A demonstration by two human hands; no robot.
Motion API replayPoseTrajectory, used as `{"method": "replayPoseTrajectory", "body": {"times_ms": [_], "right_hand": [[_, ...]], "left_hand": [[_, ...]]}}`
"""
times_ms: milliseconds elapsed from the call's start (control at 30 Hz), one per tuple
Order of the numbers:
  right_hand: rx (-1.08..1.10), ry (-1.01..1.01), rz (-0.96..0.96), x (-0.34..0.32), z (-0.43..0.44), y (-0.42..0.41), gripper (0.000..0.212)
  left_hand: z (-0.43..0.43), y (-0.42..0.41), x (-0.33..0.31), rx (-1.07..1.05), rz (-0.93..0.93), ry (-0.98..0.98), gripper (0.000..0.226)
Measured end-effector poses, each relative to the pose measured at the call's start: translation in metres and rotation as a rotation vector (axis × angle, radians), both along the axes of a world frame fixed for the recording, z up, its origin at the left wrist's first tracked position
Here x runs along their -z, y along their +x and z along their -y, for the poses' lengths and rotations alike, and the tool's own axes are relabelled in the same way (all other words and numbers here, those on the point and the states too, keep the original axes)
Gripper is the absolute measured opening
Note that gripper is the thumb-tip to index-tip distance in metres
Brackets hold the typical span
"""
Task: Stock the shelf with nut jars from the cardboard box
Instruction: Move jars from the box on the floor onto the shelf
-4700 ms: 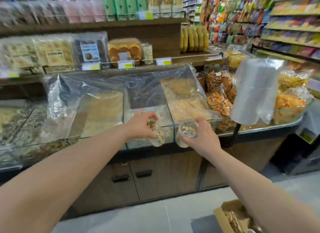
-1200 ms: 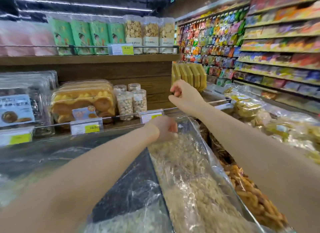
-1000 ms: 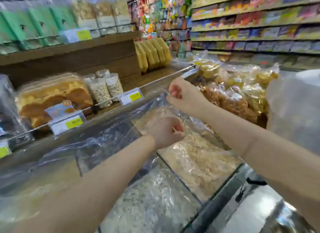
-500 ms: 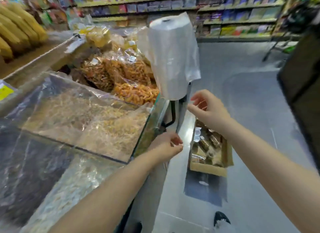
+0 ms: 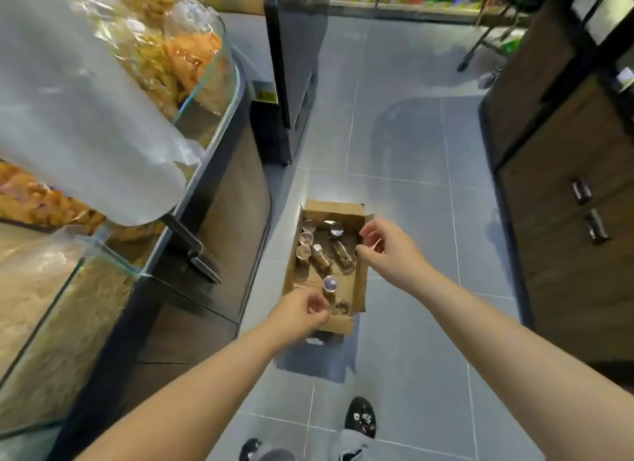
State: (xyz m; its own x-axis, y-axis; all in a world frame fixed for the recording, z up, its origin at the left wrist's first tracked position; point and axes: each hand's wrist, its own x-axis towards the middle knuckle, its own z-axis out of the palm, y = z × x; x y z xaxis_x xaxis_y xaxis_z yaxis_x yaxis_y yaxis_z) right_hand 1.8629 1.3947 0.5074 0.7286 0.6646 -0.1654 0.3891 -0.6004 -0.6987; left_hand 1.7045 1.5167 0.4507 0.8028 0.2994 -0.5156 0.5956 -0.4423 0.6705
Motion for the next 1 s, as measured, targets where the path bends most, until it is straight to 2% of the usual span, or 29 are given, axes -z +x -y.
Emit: {"method": "replayPoseTrajectory", "body": {"times_ms": [200,333,467,633,733,867,1000], "right_hand": [[-0.067,-0.191,-0.109,0.067,-0.008,0.051,0.019],[-0.072,-0.260,-0.181,0.126,-0.031,0.075,0.019],[-0.135,-0.358,-0.202,0.199,-0.053,0.103,0.027],[-0.261,-0.460,-0.231,0.311,-0.067,0.136,0.023],[-0.433,-0.564,-0.181,0.390,-0.066,0.149,0.032],[-0.859,-0.791,0.032,0.480,-0.066,0.151,0.053],[-0.995,-0.853,0.019,0.549,-0.074,0.154,0.051]], "left_hand": [[-0.014,0.037,0.055,-0.077,-0.103,-0.052,0.005],[-0.048,0.067,0.107,-0.078,-0.195,-0.030,0.013],[-0.080,0.105,0.175,-0.093,-0.270,-0.027,0.016],[-0.109,0.158,0.279,-0.046,-0.287,-0.004,0.027],[-0.126,0.185,0.351,0.098,-0.283,0.138,0.037],[-0.129,0.211,0.441,0.566,-0.328,0.437,0.063],[-0.114,0.229,0.521,0.786,-0.294,0.498,0.082]]}}
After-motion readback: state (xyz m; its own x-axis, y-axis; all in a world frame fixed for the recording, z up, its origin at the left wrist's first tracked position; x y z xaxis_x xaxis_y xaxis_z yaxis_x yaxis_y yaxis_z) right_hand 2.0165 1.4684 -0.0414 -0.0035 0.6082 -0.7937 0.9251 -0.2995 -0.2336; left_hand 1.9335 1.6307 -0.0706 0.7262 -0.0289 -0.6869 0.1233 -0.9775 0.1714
